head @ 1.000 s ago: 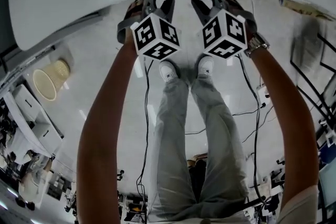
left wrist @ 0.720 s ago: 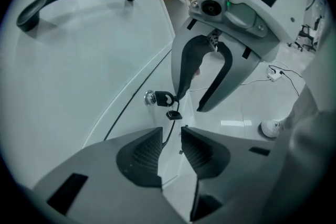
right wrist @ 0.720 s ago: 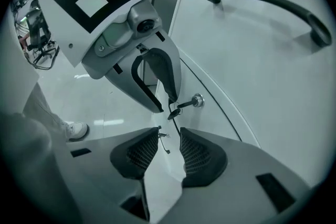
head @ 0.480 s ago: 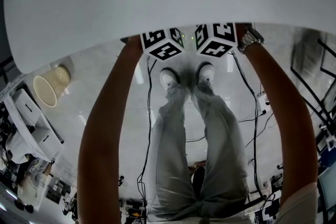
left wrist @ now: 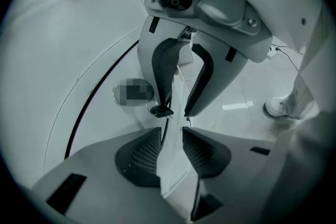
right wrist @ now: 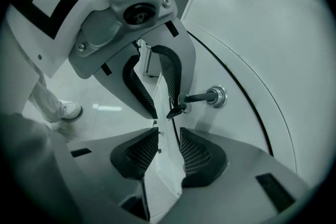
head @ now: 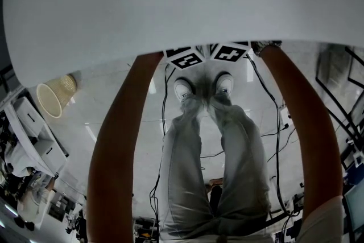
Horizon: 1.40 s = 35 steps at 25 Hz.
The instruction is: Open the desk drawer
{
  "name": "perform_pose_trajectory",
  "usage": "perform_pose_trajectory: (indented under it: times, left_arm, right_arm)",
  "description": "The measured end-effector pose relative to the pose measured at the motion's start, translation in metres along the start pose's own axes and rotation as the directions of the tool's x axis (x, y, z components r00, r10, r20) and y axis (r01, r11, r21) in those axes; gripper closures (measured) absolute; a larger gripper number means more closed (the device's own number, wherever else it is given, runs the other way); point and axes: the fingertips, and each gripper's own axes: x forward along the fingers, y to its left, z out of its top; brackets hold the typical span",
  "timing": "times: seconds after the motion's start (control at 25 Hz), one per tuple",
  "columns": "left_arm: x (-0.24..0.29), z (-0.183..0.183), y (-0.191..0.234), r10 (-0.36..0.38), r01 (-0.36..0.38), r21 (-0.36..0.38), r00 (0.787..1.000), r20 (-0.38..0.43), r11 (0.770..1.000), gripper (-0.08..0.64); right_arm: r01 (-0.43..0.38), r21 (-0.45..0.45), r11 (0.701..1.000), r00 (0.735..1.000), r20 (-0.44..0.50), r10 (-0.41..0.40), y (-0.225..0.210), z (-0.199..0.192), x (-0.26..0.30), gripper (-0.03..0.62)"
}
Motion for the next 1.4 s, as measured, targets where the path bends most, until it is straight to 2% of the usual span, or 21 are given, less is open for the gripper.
perform_pose_trajectory:
  times: [0.12,0.2,0.24,0.52,0.64,0.76,0.88,1.04,1.4]
  left_arm:
    - [0.000,0.000,0.006,0.045,-0.045,-0.002,0.999,-0.001,0.999,0.470]
    - [0.000,-0.001,0.011,0.075,-0.075,-0.019,0.997,0.003,0.997,0.517]
    - [0.000,-0.001,0.012,0.082,-0.082,-0.026,0.997,0.005,0.996,0.517]
    - [0.000,-0.001,0.011,0.105,-0.105,-0.018,0.994,0.013,0.994,0.522]
    - [0.005,-0.001,0.004,0.091,-0.091,-0.001,0.996,0.016,0.996,0.526]
    - [0.005,0.000,0.000,0.067,-0.067,-0.008,0.998,0.018,0.998,0.526]
    - [-0.003,0.002,0.000,0.072,-0.072,-0.013,0.997,0.021,0.997,0.526]
    - [-0.010,0.002,-0.007,0.062,-0.061,-0.050,0.998,0.027,0.997,0.526]
    - [-0.020,0.000,-0.029,0.041,-0.040,-0.049,0.999,0.027,0.998,0.526]
  right_arm:
    - [0.048,-0.041,0.998,0.999,0.011,-0.048,-0.004,0.001,0.002,0.472]
    - [0.099,-0.071,0.993,0.995,0.015,-0.098,-0.009,0.000,0.002,0.548]
    - [0.109,-0.077,0.991,0.994,0.015,-0.108,-0.010,0.001,0.002,0.549]
    - [0.090,-0.063,0.994,0.996,-0.017,-0.092,-0.011,0.000,0.002,0.554]
    - [0.082,-0.065,0.994,0.996,-0.021,-0.084,-0.007,-0.003,0.003,0.554]
    - [0.061,-0.040,0.997,0.998,-0.008,-0.061,0.002,-0.005,0.007,0.554]
    - [0.072,-0.029,0.997,0.997,-0.016,-0.073,-0.001,-0.003,-0.003,0.554]
    - [0.067,-0.003,0.998,0.998,-0.011,-0.067,0.008,-0.001,-0.007,0.554]
    - [0.064,0.003,0.998,0.998,-0.019,-0.063,0.029,-0.002,-0.015,0.554]
